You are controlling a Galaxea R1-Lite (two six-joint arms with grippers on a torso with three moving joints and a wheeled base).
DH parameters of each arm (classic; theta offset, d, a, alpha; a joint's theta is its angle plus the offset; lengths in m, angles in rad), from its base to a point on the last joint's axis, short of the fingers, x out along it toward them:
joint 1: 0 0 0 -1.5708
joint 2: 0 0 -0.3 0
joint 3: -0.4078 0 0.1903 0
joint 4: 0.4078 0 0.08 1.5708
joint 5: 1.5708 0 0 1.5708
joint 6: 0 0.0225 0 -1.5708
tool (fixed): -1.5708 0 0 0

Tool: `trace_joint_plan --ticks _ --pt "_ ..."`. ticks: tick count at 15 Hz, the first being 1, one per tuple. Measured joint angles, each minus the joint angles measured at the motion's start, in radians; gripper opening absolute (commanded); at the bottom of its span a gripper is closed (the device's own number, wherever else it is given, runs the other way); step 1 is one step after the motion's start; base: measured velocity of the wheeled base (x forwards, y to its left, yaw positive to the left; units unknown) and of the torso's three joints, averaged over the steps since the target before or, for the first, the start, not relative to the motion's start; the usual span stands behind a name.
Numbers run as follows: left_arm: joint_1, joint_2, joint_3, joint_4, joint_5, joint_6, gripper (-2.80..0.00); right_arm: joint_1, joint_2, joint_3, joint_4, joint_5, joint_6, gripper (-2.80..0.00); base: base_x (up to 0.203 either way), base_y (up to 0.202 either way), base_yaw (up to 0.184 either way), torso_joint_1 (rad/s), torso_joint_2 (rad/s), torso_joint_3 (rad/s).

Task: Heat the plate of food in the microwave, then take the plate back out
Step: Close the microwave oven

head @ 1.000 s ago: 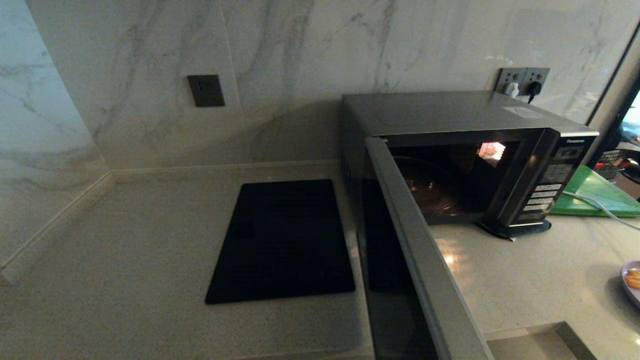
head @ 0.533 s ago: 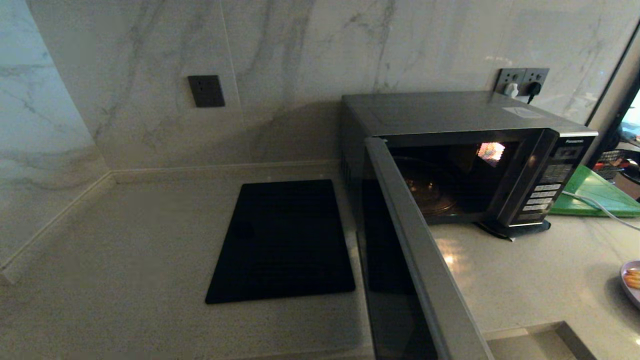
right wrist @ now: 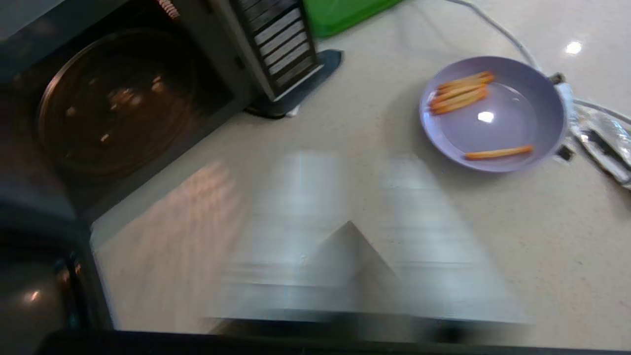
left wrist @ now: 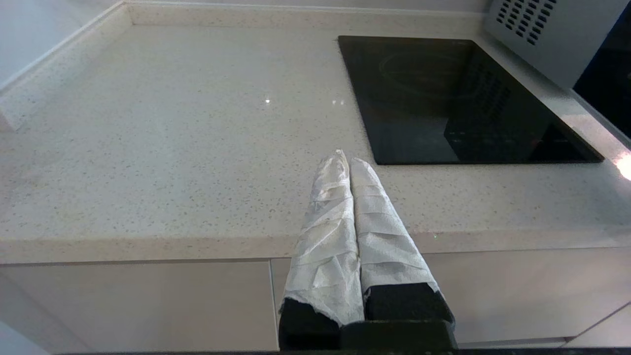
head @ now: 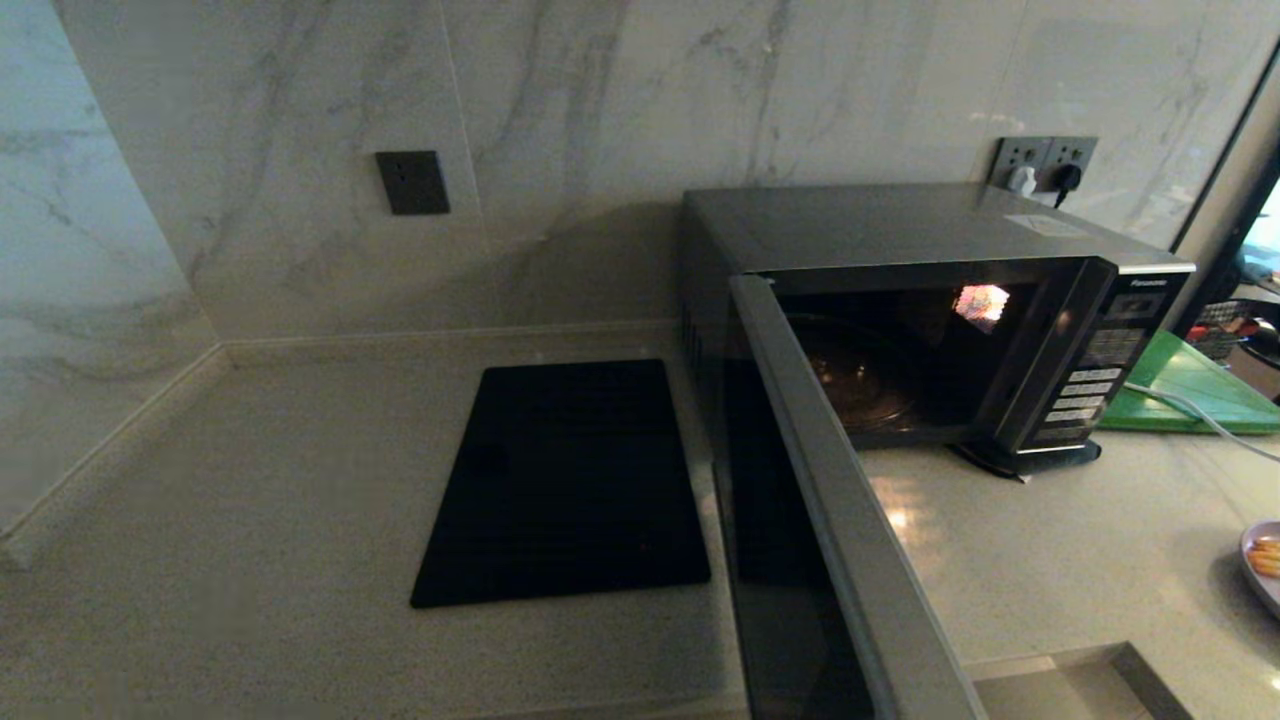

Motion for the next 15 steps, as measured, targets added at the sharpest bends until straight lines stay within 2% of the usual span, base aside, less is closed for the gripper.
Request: trace_joint_plan --ticks 2,5,9,11,13,15 --pt "0.000 0.000 0.000 0.000 0.000 0.000 -2.80 0.038 -0.013 -0.001 -0.001 -0.001 -0.002 -2.80 0.000 0.000 0.000 0.000 0.00 0.000" --pt "0.000 0.000 0.000 -0.001 0.000 0.000 -2.80 0.155 -0.030 -0.025 -0.003 0.001 -0.044 -2.80 0.000 0.000 0.000 0.000 0.00 0.000" --pt "0.000 0.000 0.000 0.000 0.000 0.000 -2.80 0.398 -0.034 -0.124 0.023 0.003 -0.089 -2.80 0.000 0.000 0.000 0.000 0.00 0.000" --pt "0.000 0.000 0.000 0.000 0.000 0.000 -2.80 0.516 -0.033 -0.159 0.056 0.004 -0.159 -2.80 0.000 0.000 0.000 0.000 0.00 0.000" --pt "0.000 0.000 0.000 0.000 0.000 0.000 -2.80 0.616 -0.031 -0.168 0.067 0.004 -0.218 -2.80 0.000 0.000 0.000 0.000 0.00 0.000" --pt "0.000 0.000 0.000 0.000 0.000 -0.001 -2.80 0.700 -0.015 -0.199 0.069 0.004 -0.230 -2.80 0.000 0.000 0.000 0.000 0.00 0.000"
